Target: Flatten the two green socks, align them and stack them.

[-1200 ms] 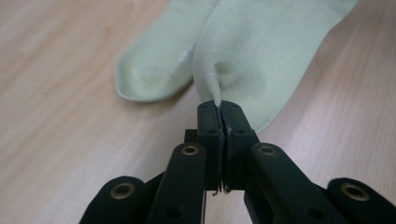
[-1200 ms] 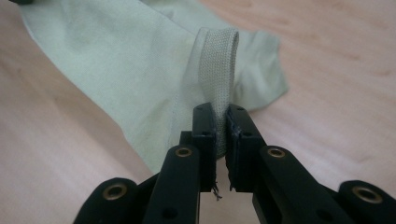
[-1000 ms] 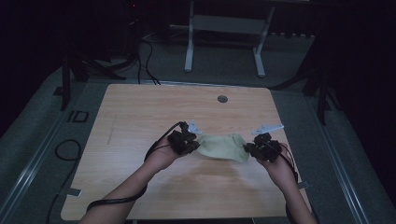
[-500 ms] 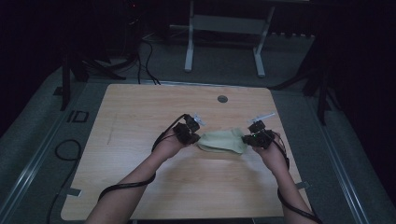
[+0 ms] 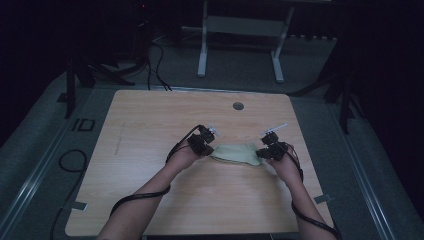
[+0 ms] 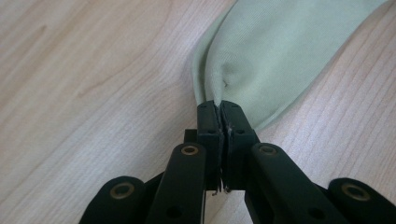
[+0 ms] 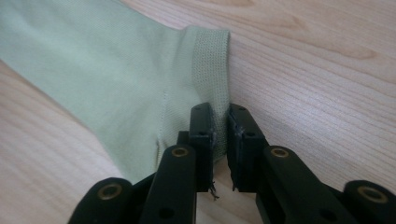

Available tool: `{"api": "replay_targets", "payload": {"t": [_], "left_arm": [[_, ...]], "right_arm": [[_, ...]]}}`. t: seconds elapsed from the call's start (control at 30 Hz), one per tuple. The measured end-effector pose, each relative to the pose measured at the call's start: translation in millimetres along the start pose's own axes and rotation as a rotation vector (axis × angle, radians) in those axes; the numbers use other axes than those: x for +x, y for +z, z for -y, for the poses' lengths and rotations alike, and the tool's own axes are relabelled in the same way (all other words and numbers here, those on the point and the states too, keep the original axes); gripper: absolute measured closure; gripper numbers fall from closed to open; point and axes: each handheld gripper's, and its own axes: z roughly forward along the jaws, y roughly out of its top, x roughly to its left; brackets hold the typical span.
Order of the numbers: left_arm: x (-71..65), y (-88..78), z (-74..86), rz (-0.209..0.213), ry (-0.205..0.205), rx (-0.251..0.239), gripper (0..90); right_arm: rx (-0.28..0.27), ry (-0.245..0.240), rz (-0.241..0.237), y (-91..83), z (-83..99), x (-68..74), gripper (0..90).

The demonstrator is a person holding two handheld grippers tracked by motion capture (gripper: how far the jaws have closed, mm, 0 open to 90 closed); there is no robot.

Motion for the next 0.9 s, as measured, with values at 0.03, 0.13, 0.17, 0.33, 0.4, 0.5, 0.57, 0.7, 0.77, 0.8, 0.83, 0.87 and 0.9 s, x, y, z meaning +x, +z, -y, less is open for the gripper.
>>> {"api": "replay_targets", "payload": {"t": [0.03,0.13,0.17,0.33,0.4,0.5,0.57,0.7,0.77,0.8,0.83,0.87,0.9], "left_arm": [[0.5,0.8,0.5,0.012,-0.003,-0.003,87.1],[-1.4,3.4,1.4,0.007,0.001,0.000,86.8],[-1.9,4.3,1.6,0.013,0.001,0.002,86.1],[-4.7,2.9,0.3,0.027,-0.003,-0.016,62.9],[-5.0,-4.4,-1.5,0.027,-0.009,-0.044,55.2],[-8.2,-18.3,-6.9,0.010,-0.002,-0.096,56.3],[-12.3,-24.6,-11.7,0.001,0.010,-0.122,63.2],[-24.2,-18.4,-16.0,-0.028,0.011,-0.148,89.2],[-27.3,-7.7,-15.7,-0.023,0.031,-0.115,89.4],[-27.6,-3.0,-15.1,-0.015,0.029,-0.107,89.4],[-27.7,0.8,-14.3,-0.004,0.022,-0.106,89.4],[-27.7,4.7,-13.6,-0.003,0.024,-0.100,89.4],[-27.5,8.4,-12.8,-0.006,0.028,-0.092,89.4]], "right_arm": [[0.006,0.001,0.000,2.0,0.0,-0.4,79.9],[0.013,0.005,0.003,5.9,0.8,-0.8,78.7],[0.010,0.006,0.003,6.3,1.2,-1.0,78.1],[0.006,0.003,0.008,5.5,1.0,-0.9,70.9],[-0.003,-0.003,0.011,1.7,0.1,-0.4,68.6],[-0.027,-0.010,0.016,-7.8,-2.1,1.1,67.1],[-0.057,-0.018,0.016,-16.1,-4.4,3.2,68.0],[-0.059,-0.037,-0.002,-20.6,-6.3,10.6,89.8],[-0.040,-0.054,-0.011,-14.9,-5.1,15.0,89.9],[-0.032,-0.056,-0.016,-11.7,-4.2,16.1,89.9],[-0.024,-0.057,-0.016,-8.5,-3.4,16.6,89.9],[-0.019,-0.055,-0.015,-5.5,-2.6,16.5,89.9],[-0.014,-0.051,-0.015,-2.8,-1.8,15.9,89.9]]}}
